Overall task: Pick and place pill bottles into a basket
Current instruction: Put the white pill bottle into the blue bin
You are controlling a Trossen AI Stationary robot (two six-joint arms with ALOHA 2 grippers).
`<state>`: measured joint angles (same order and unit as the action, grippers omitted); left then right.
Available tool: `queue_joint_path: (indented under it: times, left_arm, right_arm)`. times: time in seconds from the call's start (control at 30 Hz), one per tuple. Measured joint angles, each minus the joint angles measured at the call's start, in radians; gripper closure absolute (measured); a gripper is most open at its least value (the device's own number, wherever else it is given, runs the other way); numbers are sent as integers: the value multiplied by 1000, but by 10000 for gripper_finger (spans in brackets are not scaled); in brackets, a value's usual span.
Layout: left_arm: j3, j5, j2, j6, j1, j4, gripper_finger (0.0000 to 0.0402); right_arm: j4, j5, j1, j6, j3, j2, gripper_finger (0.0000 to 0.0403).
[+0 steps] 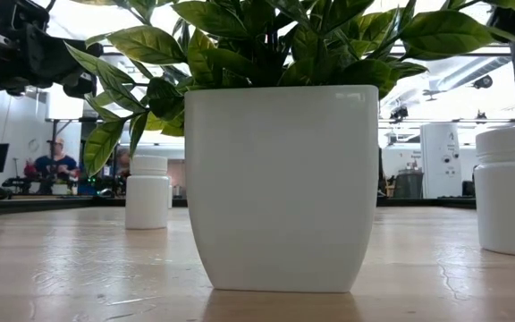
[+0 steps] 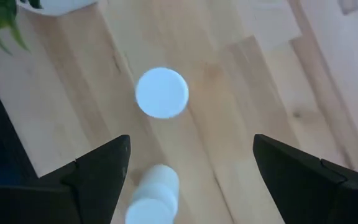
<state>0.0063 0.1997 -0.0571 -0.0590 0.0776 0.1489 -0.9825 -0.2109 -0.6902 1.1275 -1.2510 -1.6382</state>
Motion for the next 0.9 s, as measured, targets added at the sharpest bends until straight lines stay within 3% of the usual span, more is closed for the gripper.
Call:
queue_joint_path:
  times: [0.5, 0.9]
  left_arm:
    - [0, 0, -1, 0, 0, 0, 400]
    - [0, 0, -1, 0, 0, 0, 400]
  right_arm:
    - [286, -113, -49, 55, 178, 0, 74]
    - [346, -159, -49, 22, 222, 0, 74]
